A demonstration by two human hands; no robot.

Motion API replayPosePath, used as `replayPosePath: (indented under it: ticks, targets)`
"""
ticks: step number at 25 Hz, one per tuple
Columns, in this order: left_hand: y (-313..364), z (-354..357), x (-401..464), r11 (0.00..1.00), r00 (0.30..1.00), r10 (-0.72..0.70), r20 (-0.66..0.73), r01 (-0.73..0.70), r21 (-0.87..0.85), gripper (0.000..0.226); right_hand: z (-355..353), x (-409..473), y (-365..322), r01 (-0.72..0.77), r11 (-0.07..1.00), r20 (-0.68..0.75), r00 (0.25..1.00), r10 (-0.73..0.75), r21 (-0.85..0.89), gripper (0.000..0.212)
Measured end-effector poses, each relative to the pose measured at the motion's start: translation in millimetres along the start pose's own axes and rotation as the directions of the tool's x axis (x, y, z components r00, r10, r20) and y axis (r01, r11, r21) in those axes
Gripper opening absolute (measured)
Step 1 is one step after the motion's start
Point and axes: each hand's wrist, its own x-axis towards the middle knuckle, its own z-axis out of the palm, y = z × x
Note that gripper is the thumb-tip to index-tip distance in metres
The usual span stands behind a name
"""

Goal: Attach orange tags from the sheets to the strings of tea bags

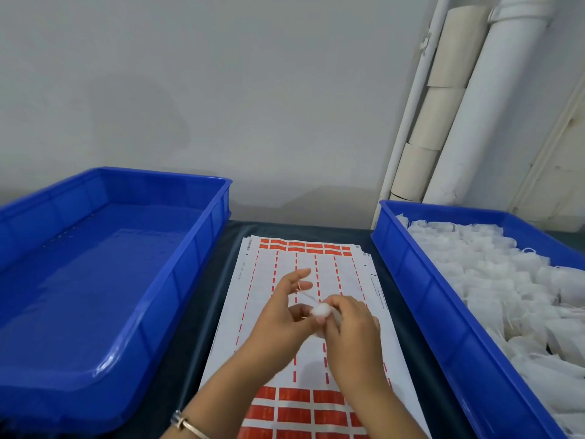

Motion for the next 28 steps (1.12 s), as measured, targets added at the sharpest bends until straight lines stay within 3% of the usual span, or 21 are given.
replayPosePath:
  ticks: [3, 6, 8, 9, 12, 14, 17, 24, 26, 28]
  targets:
    - [-0.3, -9.4, 3.0, 0.996, 0.996, 0.052, -0.077, -0.046, 0.072, 0.054, -12.9, 6.8, 0.8, -0.272, 0.927, 0.366, 0.916, 0.166, 0.258, 0.013]
    - [-5.5, -3.7, 1.8, 0.994, 0.985, 0.037, -0.167, -0.018, 0.112, 0.037, -21.4, 8.8, 1.5, -0.565, 0.652, 0.614, 0.767, 0.188, 0.506, 0.021]
    - [-7.1, 3.2, -1.9, 0.967, 0.972, 0.126, -0.199, -0.076, 0.242, 0.032, -25.3, 8.2, 2.9, -0.696, 0.379, 0.701, 0.697, 0.152, 0.61, 0.02]
    - [-7.1, 4.8, -3.6, 0.935, 0.958, 0.199, -0.204, -0.124, 0.331, 0.033, -26.0, 8.0, 4.0, -0.725, 0.291, 0.72, 0.678, 0.146, 0.624, 0.02]
    - [-6.4, 2.9, -7.6, 0.823, 0.929, 0.342, -0.141, -0.224, 0.523, 0.025, -25.3, 8.6, 9.9, -0.741, 0.222, 0.725, 0.669, 0.164, 0.634, 0.021]
    - [-7.3, 2.0, -11.7, 0.765, 0.937, 0.345, -0.057, -0.246, 0.595, 0.018, -26.0, 9.5, 13.0, -0.728, 0.25, 0.708, 0.683, 0.182, 0.638, 0.021]
    - [-5.2, 2.9, -15.7, 0.775, 0.957, 0.288, -0.022, -0.219, 0.592, 0.021, -27.0, 10.0, 14.0, -0.683, 0.382, 0.662, 0.72, 0.21, 0.622, 0.019]
    - [2.5, 4.9, -6.4, 0.944, 0.988, -0.032, -0.151, 0.079, 0.319, 0.009, -24.3, 2.7, 8.8, -0.424, 0.802, 0.462, 0.861, 0.212, 0.421, 0.011]
    - [0.7, 4.5, -4.3, 0.958, 0.973, -0.128, -0.194, 0.172, 0.231, 0.016, -23.4, 1.5, 9.1, -0.373, 0.865, 0.422, 0.881, 0.216, 0.335, 0.008]
    - [-1.2, 5.7, -2.8, 0.945, 0.967, -0.151, -0.208, 0.202, 0.256, 0.021, -21.0, -0.4, 10.9, -0.36, 0.877, 0.395, 0.891, 0.223, 0.318, 0.008]
